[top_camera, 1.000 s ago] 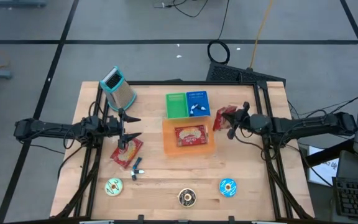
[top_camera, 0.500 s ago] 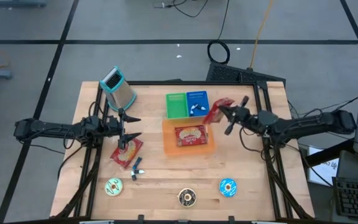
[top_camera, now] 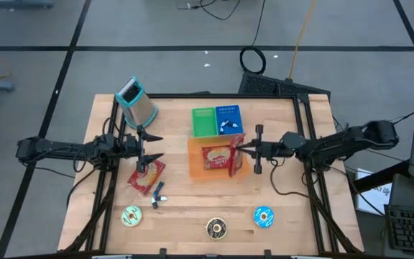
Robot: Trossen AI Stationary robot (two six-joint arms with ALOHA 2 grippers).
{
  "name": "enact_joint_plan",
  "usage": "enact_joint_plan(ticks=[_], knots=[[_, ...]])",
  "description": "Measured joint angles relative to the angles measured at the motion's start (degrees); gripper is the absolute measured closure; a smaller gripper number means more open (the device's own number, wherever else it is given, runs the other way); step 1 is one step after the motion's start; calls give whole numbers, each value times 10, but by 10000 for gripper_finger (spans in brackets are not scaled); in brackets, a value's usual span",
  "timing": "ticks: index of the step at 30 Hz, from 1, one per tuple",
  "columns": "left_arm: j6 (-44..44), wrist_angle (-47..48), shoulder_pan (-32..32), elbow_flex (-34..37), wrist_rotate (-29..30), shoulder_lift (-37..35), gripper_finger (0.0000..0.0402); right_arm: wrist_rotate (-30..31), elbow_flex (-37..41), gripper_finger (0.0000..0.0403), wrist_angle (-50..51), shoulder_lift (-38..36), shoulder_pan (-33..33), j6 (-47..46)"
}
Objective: Pick & Place Food Item
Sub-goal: Put the right red popcorn bag into the orange bin, then put the blue doughnut into the green bin
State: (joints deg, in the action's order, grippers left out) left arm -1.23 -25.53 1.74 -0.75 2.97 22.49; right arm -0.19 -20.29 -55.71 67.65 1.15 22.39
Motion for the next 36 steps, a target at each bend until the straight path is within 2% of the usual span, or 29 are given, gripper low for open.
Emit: enact_joint_plan(ticks=[4,14,23,28,36], knots=[[0,0,0,0,0,0,96,18,0,403,15,36,1,13],[0,0,0,0,0,0,96,14,0,403,2,93,3,-7],[0,0,0,0,0,0,96,-36,0,396,-3,116,-1,-41],[0,0,0,0,0,0,96,-64,0,363,-12,116,-1,-70],[0,0,0,0,0,0,96,-169,0,273,-31,116,-1,-189]])
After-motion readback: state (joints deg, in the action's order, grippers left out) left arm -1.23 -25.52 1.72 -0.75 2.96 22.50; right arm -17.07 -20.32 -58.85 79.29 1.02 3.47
